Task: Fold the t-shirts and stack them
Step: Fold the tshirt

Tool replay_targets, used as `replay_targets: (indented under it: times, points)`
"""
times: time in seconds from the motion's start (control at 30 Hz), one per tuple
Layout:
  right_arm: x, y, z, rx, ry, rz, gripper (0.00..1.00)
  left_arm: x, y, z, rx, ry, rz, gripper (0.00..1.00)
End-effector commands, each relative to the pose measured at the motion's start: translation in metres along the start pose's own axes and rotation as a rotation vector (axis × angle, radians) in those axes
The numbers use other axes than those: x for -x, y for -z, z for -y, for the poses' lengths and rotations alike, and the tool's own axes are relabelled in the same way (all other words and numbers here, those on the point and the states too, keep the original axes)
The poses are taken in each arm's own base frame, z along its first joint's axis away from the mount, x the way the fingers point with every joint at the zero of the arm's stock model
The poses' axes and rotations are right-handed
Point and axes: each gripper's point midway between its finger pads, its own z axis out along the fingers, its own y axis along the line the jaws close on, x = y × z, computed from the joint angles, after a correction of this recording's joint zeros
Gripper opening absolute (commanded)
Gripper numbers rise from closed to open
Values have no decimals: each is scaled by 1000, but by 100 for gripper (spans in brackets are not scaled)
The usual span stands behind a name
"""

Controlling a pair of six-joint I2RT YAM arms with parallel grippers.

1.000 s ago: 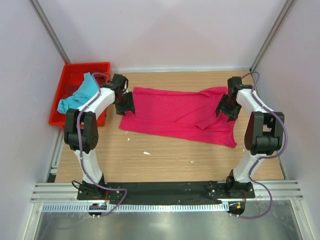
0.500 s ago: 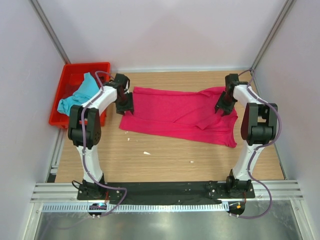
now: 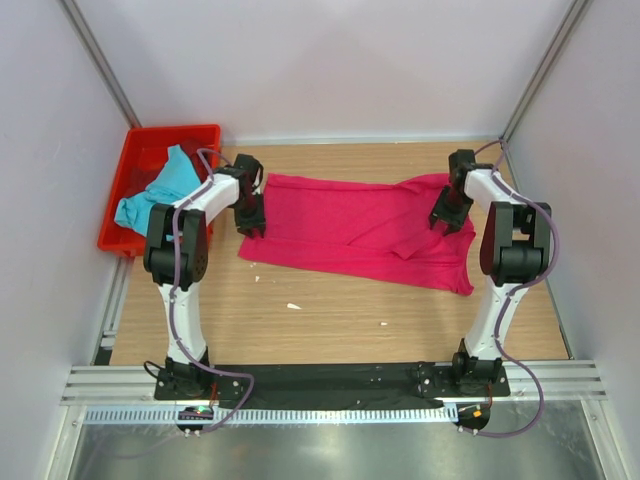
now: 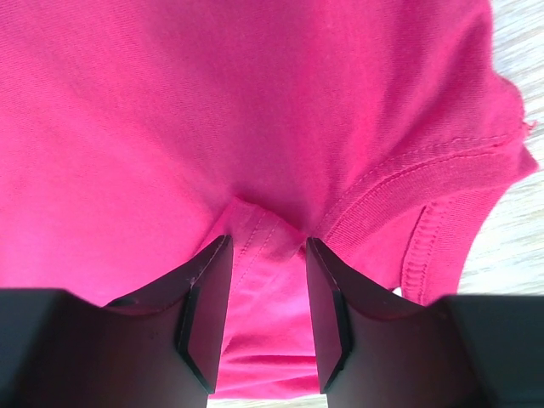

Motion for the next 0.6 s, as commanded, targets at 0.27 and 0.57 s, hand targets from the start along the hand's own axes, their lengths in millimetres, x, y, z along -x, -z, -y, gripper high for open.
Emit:
replay_targets:
  times: [0.27,0.57]
  points:
    - [16,2,0,19,6,38,36,11,8,1,6,-7,26,26]
    - [24,21,-7,46,-34,59,1,10,6,0,8,-7,23,14]
